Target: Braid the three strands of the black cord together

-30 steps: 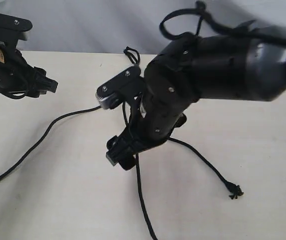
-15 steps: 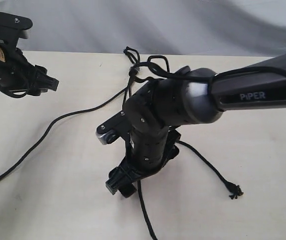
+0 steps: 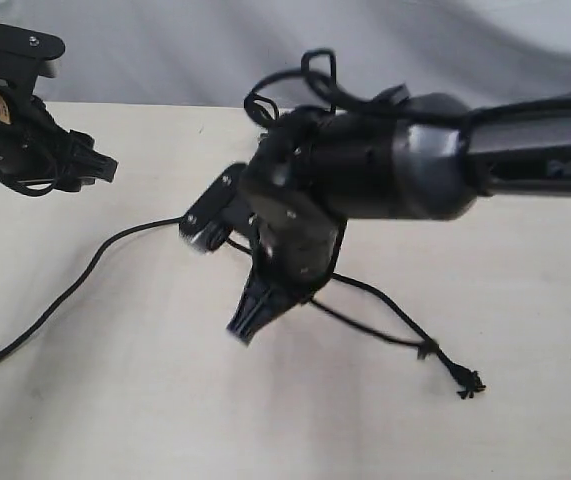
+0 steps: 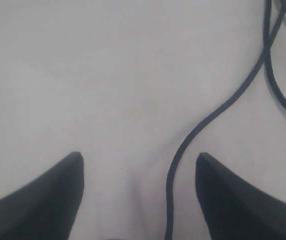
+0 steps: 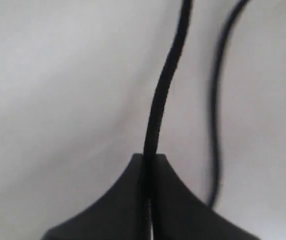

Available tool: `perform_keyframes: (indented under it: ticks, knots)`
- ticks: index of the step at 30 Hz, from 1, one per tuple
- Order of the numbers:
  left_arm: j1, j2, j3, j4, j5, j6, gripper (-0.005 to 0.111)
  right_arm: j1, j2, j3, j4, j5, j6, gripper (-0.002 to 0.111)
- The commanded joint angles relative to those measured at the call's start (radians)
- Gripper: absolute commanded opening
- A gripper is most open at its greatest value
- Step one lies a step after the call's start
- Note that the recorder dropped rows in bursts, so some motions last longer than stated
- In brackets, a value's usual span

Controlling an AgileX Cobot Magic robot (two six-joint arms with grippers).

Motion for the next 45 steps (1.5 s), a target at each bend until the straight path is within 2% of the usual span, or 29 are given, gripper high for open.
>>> perform_keyframes:
  ticks: [1, 4, 6, 8, 11, 18, 22, 25, 30, 35, 37, 40, 45]
  knots:
    - [0.001, -0.008, 0.007, 0.004, -0.008, -0.001, 0.061, -0.126, -0.099, -0.033, -0.326, 0.032, 0.153, 0.0]
    - [0.001, -0.008, 0.007, 0.004, -0.008, -0.001, 0.061, -0.322, -0.102, -0.049, -0.365, -0.039, 0.243, 0.0]
    - [0.001, -0.008, 0.007, 0.004, -0.008, -0.001, 0.061, -0.424, -0.072, -0.047, -0.271, -0.133, 0.252, 0.0]
    - [0.001, -0.008, 0.007, 0.004, -0.008, -0.001, 0.061, -0.47, -0.04, -0.047, -0.203, -0.176, 0.251, 0.0]
    - [0.001, -0.008, 0.007, 0.004, -0.008, -0.001, 0.061, -0.503, 0.028, -0.047, -0.169, -0.185, 0.245, 0.0]
    - [0.001, -0.008, 0.007, 0.004, -0.008, -0.001, 0.061, -0.504, 0.168, -0.045, -0.149, -0.098, 0.206, 0.0]
    - [0.001, -0.008, 0.007, 0.004, -0.008, -0.001, 0.061, -0.504, 0.203, -0.023, 0.003, -0.075, 0.081, 0.0]
    - [0.001, -0.008, 0.007, 0.004, -0.008, -0.004, 0.061, -0.488, 0.201, 0.028, 0.165, -0.091, -0.047, 0.0]
    - [0.001, -0.008, 0.007, 0.004, -0.008, -0.004, 0.061, -0.394, 0.193, 0.126, 0.317, -0.078, -0.086, 0.0]
    - [0.001, -0.008, 0.007, 0.004, -0.008, -0.001, 0.061, -0.149, 0.139, 0.198, 0.499, -0.094, -0.317, 0.0]
    - [0.001, -0.008, 0.007, 0.004, -0.006, -0.002, 0.061, -0.053, 0.097, 0.192, 0.477, -0.097, -0.35, 0.0]
    - [0.001, -0.008, 0.007, 0.004, -0.004, -0.002, 0.061, 0.008, 0.007, 0.164, 0.333, -0.121, -0.283, 0.0]
    - [0.001, -0.008, 0.007, 0.0, 0.0, -0.002, 0.061, -0.052, -0.125, 0.122, 0.056, -0.129, -0.069, 0.0]
